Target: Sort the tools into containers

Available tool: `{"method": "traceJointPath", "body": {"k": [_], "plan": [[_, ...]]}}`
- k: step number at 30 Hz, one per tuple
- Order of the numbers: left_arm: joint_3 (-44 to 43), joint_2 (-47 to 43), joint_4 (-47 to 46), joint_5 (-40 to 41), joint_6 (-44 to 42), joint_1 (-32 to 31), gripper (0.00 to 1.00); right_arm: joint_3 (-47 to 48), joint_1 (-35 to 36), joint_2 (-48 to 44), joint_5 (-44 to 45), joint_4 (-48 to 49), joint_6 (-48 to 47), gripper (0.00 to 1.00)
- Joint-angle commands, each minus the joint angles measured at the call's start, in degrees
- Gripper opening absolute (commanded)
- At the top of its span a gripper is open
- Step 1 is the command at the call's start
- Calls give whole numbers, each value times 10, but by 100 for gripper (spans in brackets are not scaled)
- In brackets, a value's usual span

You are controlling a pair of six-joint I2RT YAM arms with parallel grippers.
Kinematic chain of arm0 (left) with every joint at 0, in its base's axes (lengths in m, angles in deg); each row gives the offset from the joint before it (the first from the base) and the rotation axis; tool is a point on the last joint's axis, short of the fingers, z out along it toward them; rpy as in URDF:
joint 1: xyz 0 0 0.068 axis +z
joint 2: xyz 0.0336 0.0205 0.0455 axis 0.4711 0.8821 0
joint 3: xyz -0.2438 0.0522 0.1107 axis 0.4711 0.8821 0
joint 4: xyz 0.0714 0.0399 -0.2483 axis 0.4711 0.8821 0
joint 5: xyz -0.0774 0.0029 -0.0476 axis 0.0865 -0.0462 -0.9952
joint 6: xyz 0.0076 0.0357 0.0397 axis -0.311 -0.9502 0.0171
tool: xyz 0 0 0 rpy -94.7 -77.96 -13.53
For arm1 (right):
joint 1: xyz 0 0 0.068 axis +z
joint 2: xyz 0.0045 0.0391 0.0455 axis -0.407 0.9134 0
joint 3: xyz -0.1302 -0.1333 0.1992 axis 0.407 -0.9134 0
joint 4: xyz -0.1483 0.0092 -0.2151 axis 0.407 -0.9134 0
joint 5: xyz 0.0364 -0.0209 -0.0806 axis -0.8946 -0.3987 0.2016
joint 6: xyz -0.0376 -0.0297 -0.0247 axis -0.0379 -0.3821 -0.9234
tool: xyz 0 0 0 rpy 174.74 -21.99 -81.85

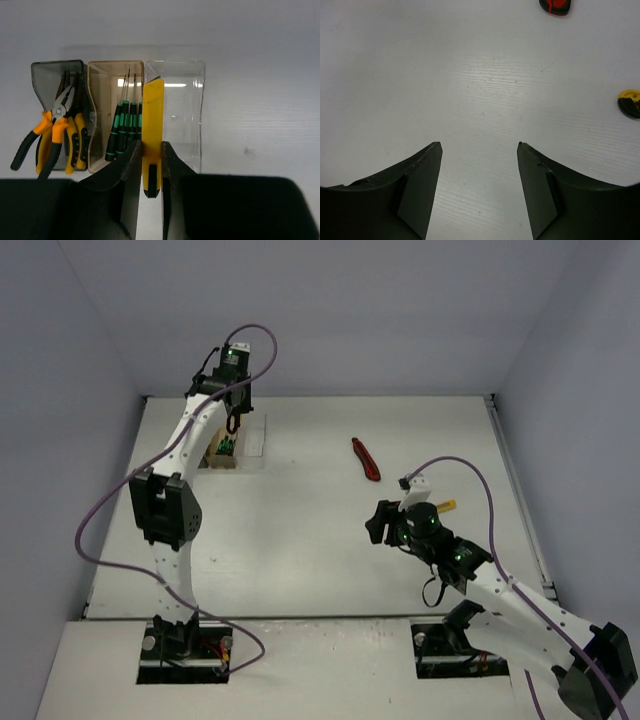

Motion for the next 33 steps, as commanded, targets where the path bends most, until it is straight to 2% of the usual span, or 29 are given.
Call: {"method": "traceJointPath", "body": {"k": [1,9,13,17,25,30,31,33], "plan": [[-64,70,44,-36,-92,9,2,35,-4,4,17,11,21,59],[-87,118,43,-56,-82,17,21,53,-6,16,64,-15,52,59],[-78,91,38,-58,-71,17,46,66,-10,29,102,-31,77,60],[-45,27,11,-67,-56,15,59,74,-28,65,127,-41,113,68],[90,-184,-26,-92,-22,-10,62,96,-143,153,143,-77,176,70],[230,-334,-63,-116,-4,-35,62,112,-200,194,175,-88,196,72],[284,-372,-78,-122,-7,-37,62,120,-216,209,185,-91,201,72],[334,-391,-82,-124,-11,-40,62,131,-226,228,200,-92,200,72]]}}
